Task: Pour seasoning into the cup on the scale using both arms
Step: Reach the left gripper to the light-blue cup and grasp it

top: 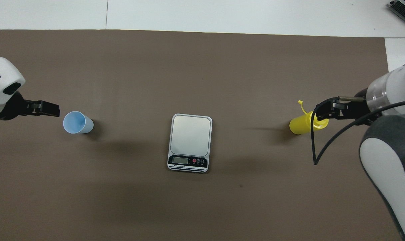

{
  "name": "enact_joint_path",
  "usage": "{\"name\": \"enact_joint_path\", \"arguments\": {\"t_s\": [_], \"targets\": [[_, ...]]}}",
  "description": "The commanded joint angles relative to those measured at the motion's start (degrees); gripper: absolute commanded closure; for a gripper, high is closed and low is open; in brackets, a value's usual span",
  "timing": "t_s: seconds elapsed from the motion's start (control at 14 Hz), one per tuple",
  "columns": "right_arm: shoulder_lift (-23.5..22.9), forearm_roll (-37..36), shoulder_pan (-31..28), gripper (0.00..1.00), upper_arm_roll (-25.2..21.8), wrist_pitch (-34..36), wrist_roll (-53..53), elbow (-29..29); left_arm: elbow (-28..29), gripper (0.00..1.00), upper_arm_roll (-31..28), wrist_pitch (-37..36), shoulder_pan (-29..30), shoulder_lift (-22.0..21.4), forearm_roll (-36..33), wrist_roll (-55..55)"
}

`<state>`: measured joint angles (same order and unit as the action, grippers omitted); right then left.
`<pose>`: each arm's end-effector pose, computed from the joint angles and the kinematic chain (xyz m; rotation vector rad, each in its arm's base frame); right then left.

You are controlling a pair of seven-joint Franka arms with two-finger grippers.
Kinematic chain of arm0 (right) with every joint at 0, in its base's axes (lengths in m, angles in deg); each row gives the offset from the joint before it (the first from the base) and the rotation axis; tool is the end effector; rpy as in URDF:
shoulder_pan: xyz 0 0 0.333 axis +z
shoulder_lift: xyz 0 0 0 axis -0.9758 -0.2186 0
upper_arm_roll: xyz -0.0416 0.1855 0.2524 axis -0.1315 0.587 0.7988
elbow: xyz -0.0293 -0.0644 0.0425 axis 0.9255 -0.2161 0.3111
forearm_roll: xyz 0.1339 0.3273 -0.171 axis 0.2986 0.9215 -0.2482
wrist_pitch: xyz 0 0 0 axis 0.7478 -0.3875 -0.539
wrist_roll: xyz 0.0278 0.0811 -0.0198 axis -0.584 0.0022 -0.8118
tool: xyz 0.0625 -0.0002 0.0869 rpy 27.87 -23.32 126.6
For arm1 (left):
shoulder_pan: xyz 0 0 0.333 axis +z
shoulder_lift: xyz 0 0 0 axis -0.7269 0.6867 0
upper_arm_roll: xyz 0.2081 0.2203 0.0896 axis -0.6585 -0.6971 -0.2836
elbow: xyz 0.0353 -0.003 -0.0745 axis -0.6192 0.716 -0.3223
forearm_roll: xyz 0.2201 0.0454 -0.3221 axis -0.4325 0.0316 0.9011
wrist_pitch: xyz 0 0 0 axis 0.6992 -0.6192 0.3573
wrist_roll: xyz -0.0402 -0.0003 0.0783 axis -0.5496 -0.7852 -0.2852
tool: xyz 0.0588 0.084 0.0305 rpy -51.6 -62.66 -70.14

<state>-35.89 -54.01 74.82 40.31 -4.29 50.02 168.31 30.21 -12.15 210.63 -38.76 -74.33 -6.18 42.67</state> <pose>0.5465 0.0615 0.5895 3.0968 -0.2323 -0.0521 0.5495 0.0025 0.4358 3.1230 -0.0062 0.1139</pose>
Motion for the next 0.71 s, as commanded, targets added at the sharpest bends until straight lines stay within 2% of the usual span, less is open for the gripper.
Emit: {"name": "enact_joint_path", "arguments": {"t_s": [0.0,0.29,0.5,0.64], "targets": [[1.37,0.67,-0.71,0.0,0.24,-0.64,0.96,1.5,5.35,0.0,0.51,6.38,2.32,-1.05,0.64,0.75],[1.37,0.67,-0.71,0.0,0.24,-0.64,0.96,1.5,8.69,0.0,0.6,12.08,1.71,0.1,0.81,6.45],[1.29,0.67,-0.71,0.0,0.24,-0.64,0.96,1.5,10.89,0.0,0.6,15.61,1.71,0.54,0.81,6.46],[1.37,0.67,-0.71,0.0,0.24,-0.64,0.96,1.5,10.98,0.0,0.6,16.31,1.54,2.64,0.81,6.63]]}}
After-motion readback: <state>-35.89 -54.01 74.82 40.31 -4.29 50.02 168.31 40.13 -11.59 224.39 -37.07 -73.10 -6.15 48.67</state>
